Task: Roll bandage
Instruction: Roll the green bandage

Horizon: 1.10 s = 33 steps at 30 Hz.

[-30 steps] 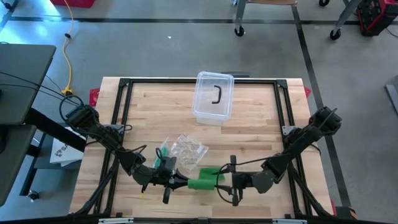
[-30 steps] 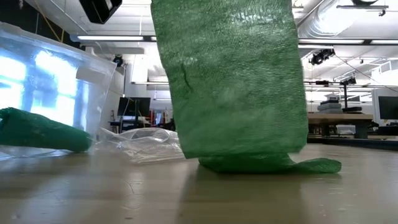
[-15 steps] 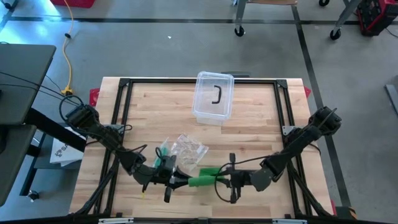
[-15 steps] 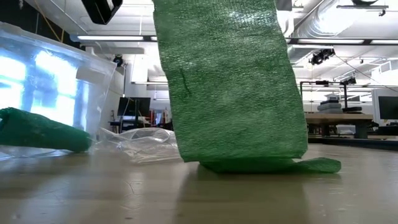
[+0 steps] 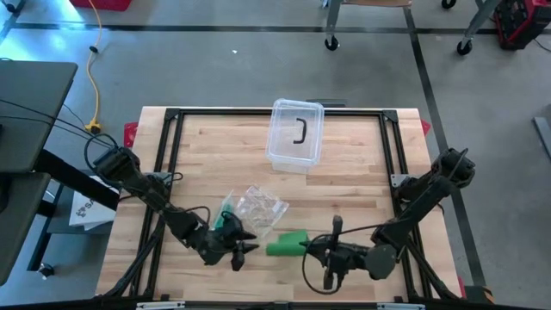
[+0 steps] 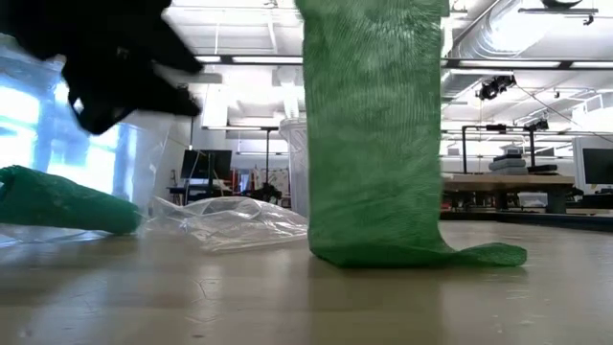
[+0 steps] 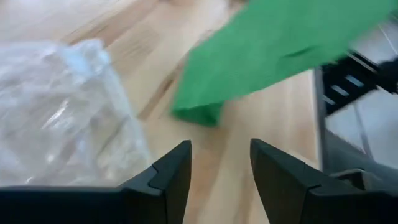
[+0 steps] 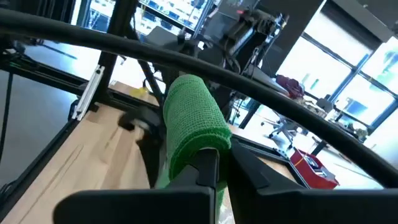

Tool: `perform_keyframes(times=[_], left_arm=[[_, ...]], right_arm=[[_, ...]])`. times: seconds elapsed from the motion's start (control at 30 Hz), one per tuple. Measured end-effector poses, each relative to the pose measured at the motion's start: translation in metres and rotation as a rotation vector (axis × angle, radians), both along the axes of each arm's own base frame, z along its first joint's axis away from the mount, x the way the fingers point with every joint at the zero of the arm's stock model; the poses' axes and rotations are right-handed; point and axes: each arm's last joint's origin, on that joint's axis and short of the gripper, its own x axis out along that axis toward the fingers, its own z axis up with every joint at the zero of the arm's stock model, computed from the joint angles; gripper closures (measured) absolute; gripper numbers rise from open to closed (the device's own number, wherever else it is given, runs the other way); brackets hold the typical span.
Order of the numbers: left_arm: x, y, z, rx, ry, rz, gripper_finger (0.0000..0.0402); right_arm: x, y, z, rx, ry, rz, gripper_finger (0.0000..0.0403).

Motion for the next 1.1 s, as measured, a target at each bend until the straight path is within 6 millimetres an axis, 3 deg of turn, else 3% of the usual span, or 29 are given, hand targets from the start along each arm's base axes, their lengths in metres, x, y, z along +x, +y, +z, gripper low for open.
perform_keyframes(times=[0.17, 0.27, 0.4, 0.53, 0.7, 0.87, 1.0, 1.1], left_arm=[[0.010, 0.024, -0.027, 0.018, 0.024, 0.131, 0.0244], [0.024, 0.040, -0.036, 0.016, 0.023, 0.114, 0.0251], [0.040, 0.058, -0.039, 0.042, 0.022, 0.038, 0.0266], [0.041, 0.068, -0.027, 0.048, 0.014, 0.023, 0.0277], [0.028, 0.072, 0.003, 0.066, 0.001, 0.056, 0.0287], [0.015, 0.070, 0.028, 0.101, -0.056, 0.078, 0.0297], [0.010, 0.066, 0.035, 0.124, -0.081, 0.075, 0.0304], [0.007, 0.060, 0.033, 0.144, -0.074, 0.075, 0.0308]], right_arm=[[-0.007, 0.007, -0.003, 0.018, 0.021, 0.025, 0.0398], [-0.014, 0.014, -0.001, 0.026, 0.008, 0.060, 0.0396], [-0.023, 0.018, 0.019, -0.013, -0.097, 0.025, 0.0398], [-0.030, 0.006, 0.048, -0.053, -0.186, -0.073, 0.0400], [-0.039, -0.018, 0.079, -0.025, -0.246, -0.135, 0.0400], [-0.023, -0.050, 0.085, -0.098, -0.174, -0.273, 0.0400], [-0.006, -0.075, 0.081, -0.170, -0.112, -0.349, 0.0400], [0.001, -0.081, 0.077, -0.180, -0.104, -0.307, 0.0400]])
